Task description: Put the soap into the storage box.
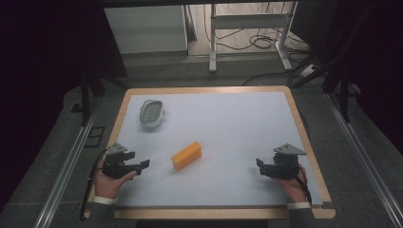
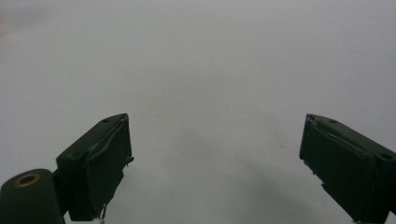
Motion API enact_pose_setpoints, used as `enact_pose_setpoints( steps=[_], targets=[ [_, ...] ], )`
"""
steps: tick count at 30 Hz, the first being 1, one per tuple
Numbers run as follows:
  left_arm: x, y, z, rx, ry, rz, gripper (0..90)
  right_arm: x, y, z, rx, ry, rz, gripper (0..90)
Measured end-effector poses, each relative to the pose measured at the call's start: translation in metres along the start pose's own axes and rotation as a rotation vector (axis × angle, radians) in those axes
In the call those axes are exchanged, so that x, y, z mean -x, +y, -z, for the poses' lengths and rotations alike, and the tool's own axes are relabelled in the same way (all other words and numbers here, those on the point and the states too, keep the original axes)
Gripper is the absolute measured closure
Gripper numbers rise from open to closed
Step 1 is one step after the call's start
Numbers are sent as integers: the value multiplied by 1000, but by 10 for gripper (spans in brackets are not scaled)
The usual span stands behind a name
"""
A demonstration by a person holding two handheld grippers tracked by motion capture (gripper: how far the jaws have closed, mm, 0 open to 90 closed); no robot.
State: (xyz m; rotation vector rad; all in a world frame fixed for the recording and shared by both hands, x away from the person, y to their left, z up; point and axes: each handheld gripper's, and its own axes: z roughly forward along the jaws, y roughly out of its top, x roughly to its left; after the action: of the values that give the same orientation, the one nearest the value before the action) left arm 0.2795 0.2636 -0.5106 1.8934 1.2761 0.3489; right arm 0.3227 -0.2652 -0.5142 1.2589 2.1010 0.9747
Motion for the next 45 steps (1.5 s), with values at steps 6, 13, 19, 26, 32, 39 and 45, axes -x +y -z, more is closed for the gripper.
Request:
enact_pose_setpoints(
  steps=[6, 13, 19, 26, 32, 39, 45],
  targets=[
    [1, 5, -2, -11, -11, 3, 258, 11, -5, 2, -3, -5, -26, 93],
    [6, 10, 4, -16, -17, -36, 306, 16, -4, 3, 5, -32, -54, 92],
    [8, 18, 8, -9, -24, -50, 311, 15, -4, 3, -1, -52, -54, 93],
    [24, 46, 13, -38, -65, -112, 260, 15, -5, 7, -1, -58, -55, 92],
    [39, 72, 5, -70, -87, -149, 253, 17, -7, 9, -1, -62, -60, 93],
    [49, 84, -3, -105, -98, -185, 256, 20, -9, 12, 0, -73, -61, 93],
    [61, 96, -6, -133, -112, -225, 251, 19, -11, 13, -6, -80, -64, 93]
  ],
)
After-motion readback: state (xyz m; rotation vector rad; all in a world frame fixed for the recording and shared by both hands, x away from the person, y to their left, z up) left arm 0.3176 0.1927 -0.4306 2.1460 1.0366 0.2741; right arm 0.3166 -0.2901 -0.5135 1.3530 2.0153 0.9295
